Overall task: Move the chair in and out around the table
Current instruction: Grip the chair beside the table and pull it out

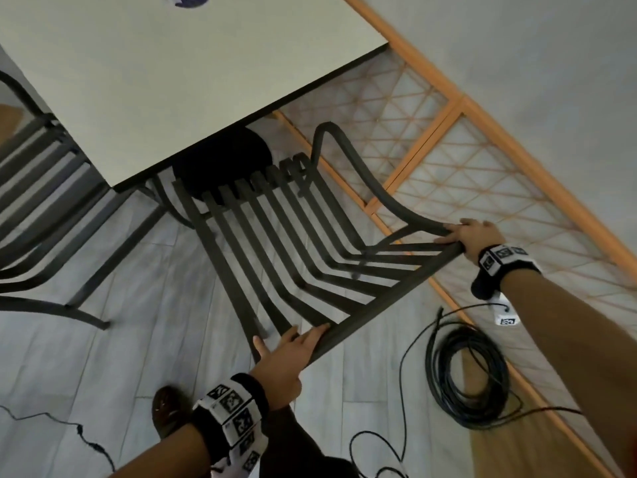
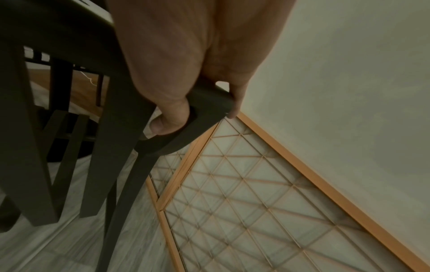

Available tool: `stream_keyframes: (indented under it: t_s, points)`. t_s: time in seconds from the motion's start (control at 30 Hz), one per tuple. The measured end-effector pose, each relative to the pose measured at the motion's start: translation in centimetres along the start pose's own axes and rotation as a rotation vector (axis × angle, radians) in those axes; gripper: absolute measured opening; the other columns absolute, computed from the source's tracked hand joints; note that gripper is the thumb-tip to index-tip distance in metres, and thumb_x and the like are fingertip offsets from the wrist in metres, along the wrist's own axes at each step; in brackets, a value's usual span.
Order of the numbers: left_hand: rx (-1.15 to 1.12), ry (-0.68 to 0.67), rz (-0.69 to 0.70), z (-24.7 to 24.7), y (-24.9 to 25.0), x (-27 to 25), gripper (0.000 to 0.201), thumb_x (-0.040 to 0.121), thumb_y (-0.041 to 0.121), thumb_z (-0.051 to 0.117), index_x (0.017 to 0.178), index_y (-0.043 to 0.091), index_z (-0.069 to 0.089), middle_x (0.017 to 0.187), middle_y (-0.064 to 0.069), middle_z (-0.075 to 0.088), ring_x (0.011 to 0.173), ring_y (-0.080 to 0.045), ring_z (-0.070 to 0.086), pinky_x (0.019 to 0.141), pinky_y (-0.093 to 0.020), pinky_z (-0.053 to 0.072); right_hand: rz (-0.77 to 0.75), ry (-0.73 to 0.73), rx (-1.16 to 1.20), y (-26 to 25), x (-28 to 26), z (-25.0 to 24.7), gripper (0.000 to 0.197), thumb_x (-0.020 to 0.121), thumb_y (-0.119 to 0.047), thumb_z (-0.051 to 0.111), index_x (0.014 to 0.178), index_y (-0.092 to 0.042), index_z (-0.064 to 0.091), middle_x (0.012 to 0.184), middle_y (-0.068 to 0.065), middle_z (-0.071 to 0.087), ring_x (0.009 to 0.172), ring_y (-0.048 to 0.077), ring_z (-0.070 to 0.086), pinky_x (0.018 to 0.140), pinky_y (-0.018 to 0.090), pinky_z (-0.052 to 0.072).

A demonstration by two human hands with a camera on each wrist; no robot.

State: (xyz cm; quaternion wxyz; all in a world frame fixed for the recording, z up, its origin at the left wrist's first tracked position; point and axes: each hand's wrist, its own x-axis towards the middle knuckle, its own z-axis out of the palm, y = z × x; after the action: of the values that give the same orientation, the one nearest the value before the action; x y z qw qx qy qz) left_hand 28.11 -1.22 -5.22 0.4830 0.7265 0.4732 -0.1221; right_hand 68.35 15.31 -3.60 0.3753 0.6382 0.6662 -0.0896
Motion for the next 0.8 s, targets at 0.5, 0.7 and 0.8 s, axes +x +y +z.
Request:
stream_keyframes:
  t_s: [0.5, 0.7, 0.8]
  points:
    - [-0.091, 0.15, -0.042, -6.1, -0.2, 4.7, 0.093, 0.079, -0.01, 0.041, 0.143, 0.042, -0.001, 0.151, 0.001, 0.03, 0.145, -0.025, 0.012, 0.11, -0.072, 0.008, -0.086, 0.229, 0.11, 0.7, 9.9, -7.3, 0.046, 0.091, -0.011, 0.049, 0.116, -0.049, 0.058, 0.143, 0.002, 0.045, 0.126, 0.031, 0.037, 0.099, 0.049, 0.034]
    - [-0.168, 0.154, -0.01, -8.3, 0.4, 6.0, 0.095, 0.076, -0.011, 0.041, 0.142, 0.045, 0.003, 0.15, 0.002, 0.033, 0.145, -0.023, 0.013, 0.107, -0.076, 0.001, -0.04, 0.193, 0.179, 1.2, 12.2, -9.7, 0.043, 0.08, -0.042, 0.039, 0.117, -0.044, 0.06, 0.139, 0.01, 0.044, 0.12, 0.037, 0.042, 0.1, 0.051, 0.04]
    - [-0.188, 0.16, -0.012, -8.9, 0.7, 6.8, 0.094, 0.075, -0.01, 0.044, 0.143, 0.044, 0.007, 0.151, 0.002, 0.031, 0.144, -0.02, 0.015, 0.108, -0.076, 0.001, -0.046, 0.217, 0.16, 1.4, 13.1, -10.0, 0.058, 0.068, -0.046, 0.031, 0.119, -0.042, 0.058, 0.134, 0.009, 0.046, 0.114, 0.036, 0.046, 0.093, 0.049, 0.047]
